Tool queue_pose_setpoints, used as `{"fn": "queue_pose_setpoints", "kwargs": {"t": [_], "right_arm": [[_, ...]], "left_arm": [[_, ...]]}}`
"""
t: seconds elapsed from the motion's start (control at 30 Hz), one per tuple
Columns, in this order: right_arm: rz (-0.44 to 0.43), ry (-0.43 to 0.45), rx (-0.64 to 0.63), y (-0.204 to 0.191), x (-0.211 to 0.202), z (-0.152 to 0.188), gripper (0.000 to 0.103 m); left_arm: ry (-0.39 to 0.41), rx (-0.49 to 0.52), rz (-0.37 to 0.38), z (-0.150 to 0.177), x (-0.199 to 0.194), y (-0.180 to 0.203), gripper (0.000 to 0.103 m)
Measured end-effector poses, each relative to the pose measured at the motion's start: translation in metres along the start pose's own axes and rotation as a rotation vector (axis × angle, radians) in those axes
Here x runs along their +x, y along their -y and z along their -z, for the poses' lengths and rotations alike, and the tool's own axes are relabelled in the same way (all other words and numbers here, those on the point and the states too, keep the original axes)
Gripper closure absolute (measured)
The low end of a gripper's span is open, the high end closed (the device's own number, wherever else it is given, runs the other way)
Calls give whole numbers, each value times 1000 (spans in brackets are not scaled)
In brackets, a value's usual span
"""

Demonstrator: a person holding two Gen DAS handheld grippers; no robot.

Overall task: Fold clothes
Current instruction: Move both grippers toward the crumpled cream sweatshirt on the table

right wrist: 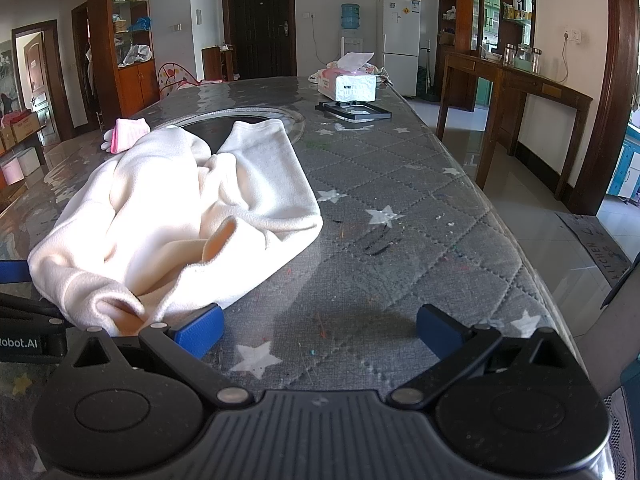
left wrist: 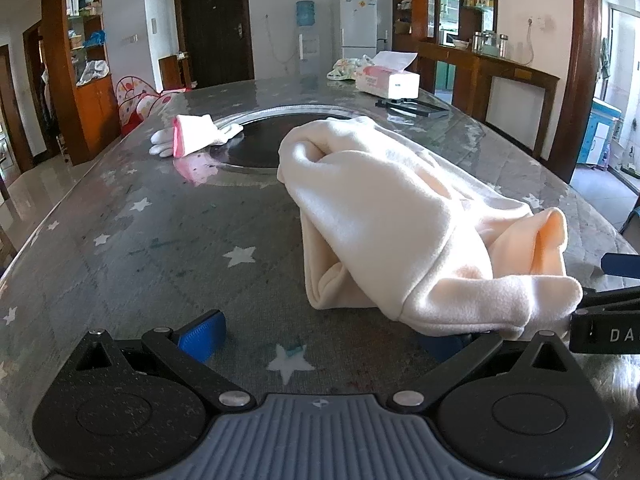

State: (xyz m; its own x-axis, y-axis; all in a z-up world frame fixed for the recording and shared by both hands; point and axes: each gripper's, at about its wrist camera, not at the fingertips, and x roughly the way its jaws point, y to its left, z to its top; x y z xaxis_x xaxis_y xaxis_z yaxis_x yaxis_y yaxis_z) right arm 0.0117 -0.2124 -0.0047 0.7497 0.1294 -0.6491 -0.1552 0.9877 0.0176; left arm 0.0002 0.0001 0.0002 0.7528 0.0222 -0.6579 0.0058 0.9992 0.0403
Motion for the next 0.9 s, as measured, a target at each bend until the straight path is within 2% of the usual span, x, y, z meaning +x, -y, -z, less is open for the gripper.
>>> {"fn": "queue_pose_setpoints", "kwargs": {"t": [0.17,0.47,0.9], "right_arm": [[-8,-1,8,0,-1,1,0],[-31,-4,-7,-4,-13,7,0],[-68,-10,-15,-12,-36,19,0]], "left_arm": [[-18,-4,5,0,-1,-4,0],[-71,-37,-31,-3,-10,-1,0],[-60,-41,-45,-4,-34,0,0]]}}
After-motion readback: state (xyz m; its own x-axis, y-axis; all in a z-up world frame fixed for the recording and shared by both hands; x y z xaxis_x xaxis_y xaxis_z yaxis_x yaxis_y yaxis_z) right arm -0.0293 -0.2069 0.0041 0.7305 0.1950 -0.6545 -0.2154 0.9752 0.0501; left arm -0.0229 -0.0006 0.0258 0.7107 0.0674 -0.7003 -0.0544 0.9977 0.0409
